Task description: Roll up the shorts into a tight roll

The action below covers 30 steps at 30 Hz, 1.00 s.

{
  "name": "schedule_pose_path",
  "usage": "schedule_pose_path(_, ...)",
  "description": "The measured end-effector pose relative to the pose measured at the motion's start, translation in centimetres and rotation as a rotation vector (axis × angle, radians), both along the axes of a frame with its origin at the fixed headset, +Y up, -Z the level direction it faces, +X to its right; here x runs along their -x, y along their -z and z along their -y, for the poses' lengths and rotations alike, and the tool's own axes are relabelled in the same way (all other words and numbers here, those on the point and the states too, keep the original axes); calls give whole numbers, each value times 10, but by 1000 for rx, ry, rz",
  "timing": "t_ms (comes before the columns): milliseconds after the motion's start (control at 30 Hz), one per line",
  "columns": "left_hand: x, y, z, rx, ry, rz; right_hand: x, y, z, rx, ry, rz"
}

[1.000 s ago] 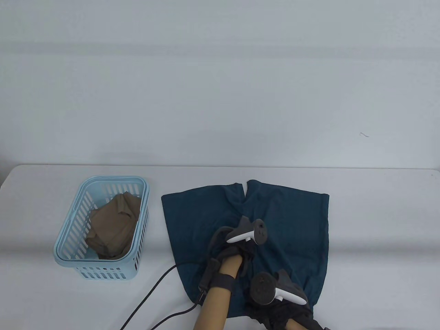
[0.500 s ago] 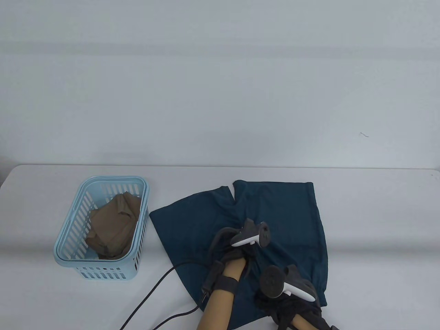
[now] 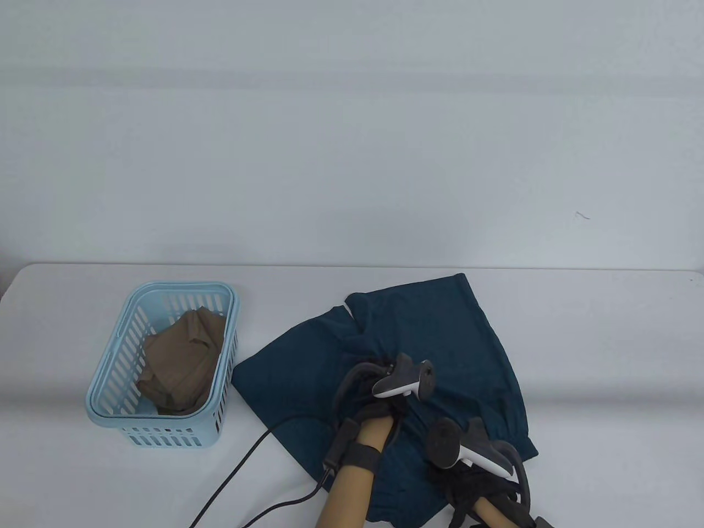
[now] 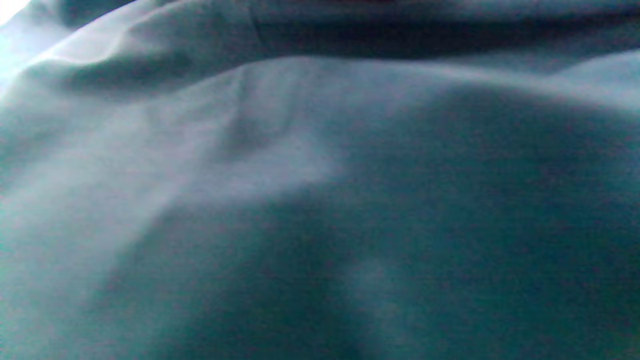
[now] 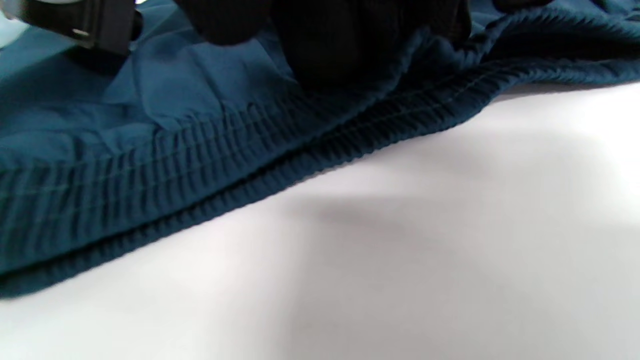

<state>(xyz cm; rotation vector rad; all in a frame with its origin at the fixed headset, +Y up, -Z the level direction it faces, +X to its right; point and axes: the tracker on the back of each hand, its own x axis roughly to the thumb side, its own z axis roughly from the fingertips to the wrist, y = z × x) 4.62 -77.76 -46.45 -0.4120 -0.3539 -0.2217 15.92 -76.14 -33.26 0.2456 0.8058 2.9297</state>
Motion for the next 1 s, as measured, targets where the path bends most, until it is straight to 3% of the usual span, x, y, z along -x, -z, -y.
schedule_pose_path(1000, -1, -2, -5, -54, 92, -11, -34, 22, 5, -17, -101, 192)
